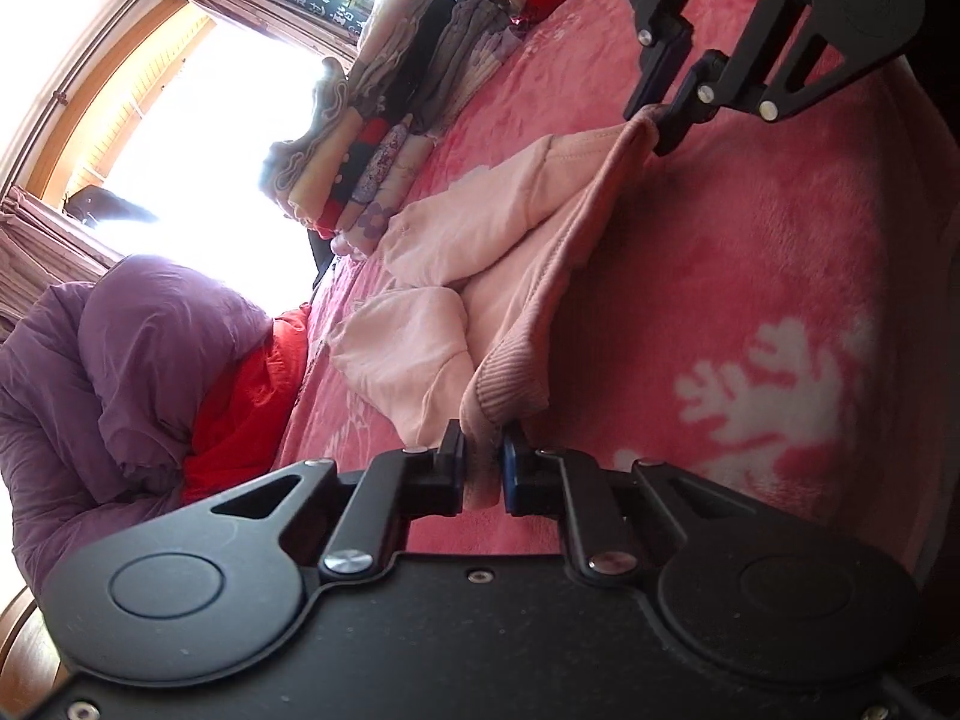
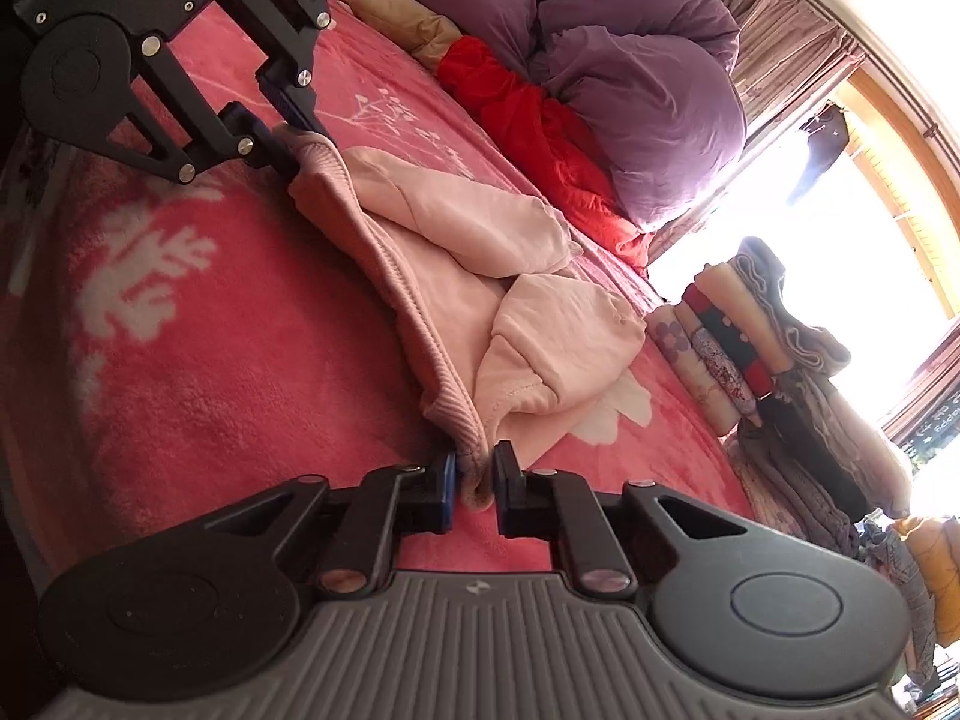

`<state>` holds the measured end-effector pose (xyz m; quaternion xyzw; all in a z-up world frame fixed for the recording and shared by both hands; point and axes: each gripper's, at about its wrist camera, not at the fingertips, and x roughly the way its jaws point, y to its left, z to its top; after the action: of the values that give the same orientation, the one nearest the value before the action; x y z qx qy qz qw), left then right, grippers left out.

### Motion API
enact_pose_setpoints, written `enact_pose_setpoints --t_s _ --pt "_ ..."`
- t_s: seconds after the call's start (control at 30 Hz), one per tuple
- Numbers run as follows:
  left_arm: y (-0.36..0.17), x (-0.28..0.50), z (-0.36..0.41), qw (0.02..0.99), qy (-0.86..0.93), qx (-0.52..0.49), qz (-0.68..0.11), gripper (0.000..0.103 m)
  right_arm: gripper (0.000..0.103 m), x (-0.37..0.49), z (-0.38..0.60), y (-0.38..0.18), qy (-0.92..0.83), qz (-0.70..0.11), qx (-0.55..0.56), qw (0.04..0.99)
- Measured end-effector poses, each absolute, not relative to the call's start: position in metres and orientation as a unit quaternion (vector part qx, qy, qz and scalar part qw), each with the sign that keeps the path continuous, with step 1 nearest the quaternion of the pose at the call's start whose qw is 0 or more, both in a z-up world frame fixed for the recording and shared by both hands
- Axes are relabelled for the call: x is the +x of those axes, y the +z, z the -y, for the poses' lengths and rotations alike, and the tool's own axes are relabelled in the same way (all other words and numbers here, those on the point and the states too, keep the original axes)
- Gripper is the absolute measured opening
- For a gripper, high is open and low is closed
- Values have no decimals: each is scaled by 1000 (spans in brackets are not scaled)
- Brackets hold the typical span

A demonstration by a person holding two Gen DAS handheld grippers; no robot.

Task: Fold clothes
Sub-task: 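Grasp the hem with both tools and lift it toward the collar, then lay the hem over the collar with both tools and open them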

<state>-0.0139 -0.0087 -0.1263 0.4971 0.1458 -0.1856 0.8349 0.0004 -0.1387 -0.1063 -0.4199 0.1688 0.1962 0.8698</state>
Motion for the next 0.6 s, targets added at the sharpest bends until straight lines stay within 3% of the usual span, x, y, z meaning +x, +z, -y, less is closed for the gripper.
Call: enact_pose_setpoints --t_s 0.3,0.6 --pt "-80 -36 -3 865 -210 428 -158 11 13 -52 149 -68 216 -162 -418 867" --pt "-29 51 -14 901 -217 319 -199 11 13 10 157 -16 191 -127 -386 894"
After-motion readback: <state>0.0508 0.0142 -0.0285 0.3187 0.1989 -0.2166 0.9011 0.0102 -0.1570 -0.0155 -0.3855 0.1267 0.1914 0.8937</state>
